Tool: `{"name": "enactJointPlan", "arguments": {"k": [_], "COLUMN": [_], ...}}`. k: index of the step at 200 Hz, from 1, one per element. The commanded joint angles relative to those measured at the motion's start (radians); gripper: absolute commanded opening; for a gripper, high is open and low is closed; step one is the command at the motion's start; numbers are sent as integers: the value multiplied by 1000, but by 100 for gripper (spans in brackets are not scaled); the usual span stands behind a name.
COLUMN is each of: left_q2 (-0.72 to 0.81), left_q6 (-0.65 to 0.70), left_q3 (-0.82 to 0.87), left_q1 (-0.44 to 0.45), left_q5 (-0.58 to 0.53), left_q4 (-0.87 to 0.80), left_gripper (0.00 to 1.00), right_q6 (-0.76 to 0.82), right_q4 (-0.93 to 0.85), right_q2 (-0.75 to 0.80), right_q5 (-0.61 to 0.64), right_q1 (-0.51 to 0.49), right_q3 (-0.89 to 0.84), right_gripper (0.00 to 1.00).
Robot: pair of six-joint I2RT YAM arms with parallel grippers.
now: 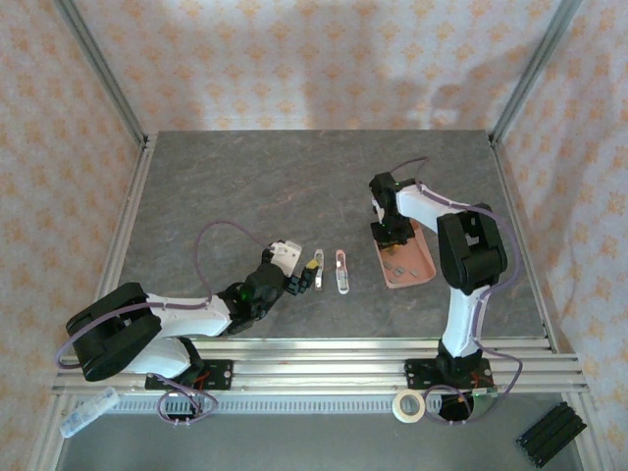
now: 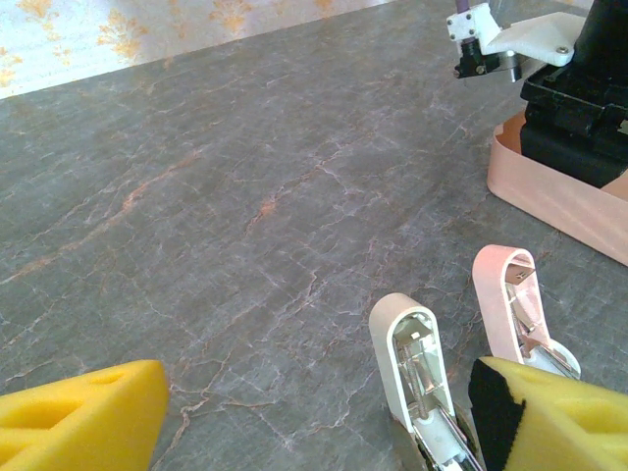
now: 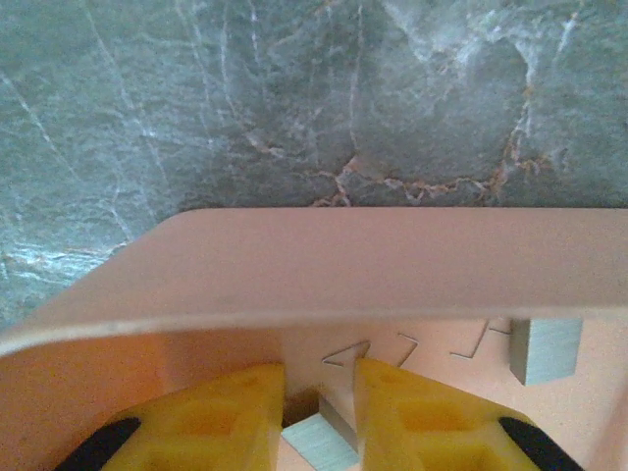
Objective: Load the staples into the stapler
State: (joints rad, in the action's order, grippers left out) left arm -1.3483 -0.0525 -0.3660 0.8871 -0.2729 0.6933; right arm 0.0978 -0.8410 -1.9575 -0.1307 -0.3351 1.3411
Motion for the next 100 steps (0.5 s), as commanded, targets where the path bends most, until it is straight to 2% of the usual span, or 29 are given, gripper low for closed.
{"name": "enactJointPlan", "arguments": {"k": [1, 46, 72, 100], "left_q2": [7, 10, 9, 9], "left_q6": [5, 5, 5, 5], "left_q3": [-16, -16, -16, -19], "left_q1": [-13, -12, -12, -13], "left_q5": [-16, -18, -16, -14], "left_q4": [-4, -3, -1, 0], "left_gripper": [82, 82, 82, 82], "right_q6": [-19, -17, -8, -21], "right_q4": [-20, -53, -63, -50], "right_q2": [-49, -57, -54, -10], "right_q5": [76, 92, 100, 86], "right_q1": [4, 2, 2, 3], "right_q3": [7, 4, 2, 1], "right_gripper": [24, 27, 20, 18]}}
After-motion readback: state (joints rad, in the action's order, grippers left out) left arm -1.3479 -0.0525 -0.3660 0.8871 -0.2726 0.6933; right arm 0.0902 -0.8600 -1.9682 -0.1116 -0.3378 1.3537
